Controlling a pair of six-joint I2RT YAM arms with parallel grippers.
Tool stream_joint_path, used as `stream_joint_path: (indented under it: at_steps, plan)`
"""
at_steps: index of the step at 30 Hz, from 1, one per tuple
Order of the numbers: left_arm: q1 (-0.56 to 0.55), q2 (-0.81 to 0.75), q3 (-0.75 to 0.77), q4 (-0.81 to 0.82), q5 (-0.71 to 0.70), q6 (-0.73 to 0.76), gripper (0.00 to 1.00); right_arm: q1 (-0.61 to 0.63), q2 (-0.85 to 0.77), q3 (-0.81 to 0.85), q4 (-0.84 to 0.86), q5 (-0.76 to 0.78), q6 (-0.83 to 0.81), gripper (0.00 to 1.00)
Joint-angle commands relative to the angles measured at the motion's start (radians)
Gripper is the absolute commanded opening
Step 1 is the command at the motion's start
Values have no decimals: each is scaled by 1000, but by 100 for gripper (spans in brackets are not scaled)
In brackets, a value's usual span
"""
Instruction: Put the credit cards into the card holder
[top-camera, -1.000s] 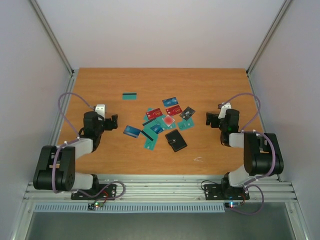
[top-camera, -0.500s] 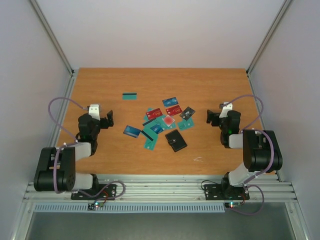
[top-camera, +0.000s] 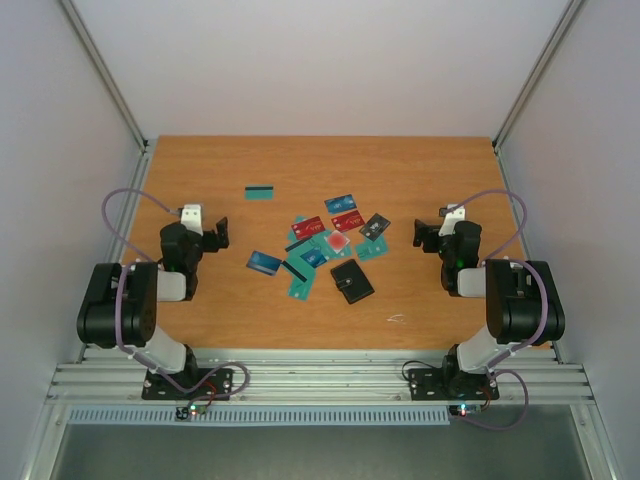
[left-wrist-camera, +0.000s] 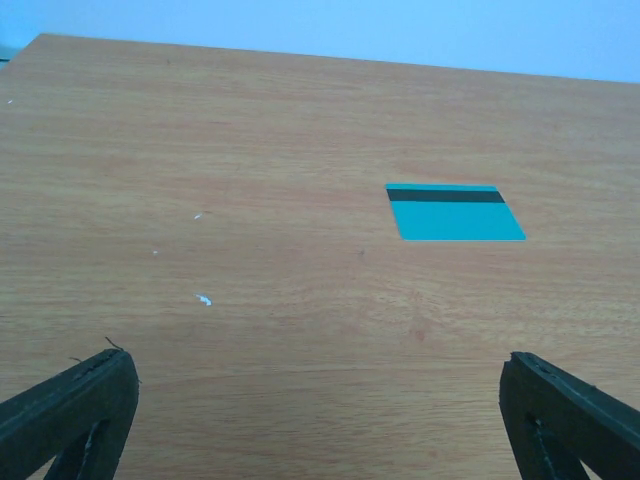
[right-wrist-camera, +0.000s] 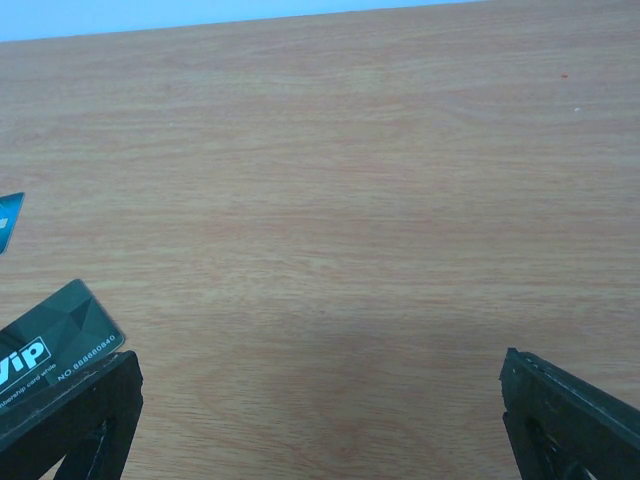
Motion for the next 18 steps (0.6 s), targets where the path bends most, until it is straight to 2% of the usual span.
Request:
stream_joint_path:
  at_steps: [1, 18]
  plan:
    - [2, -6, 11, 68, 1, 29, 99, 2, -3, 5, 43, 23, 6, 99]
    - [1, -7, 9, 71, 1, 26, 100, 5, -4, 4, 46, 30, 5, 99]
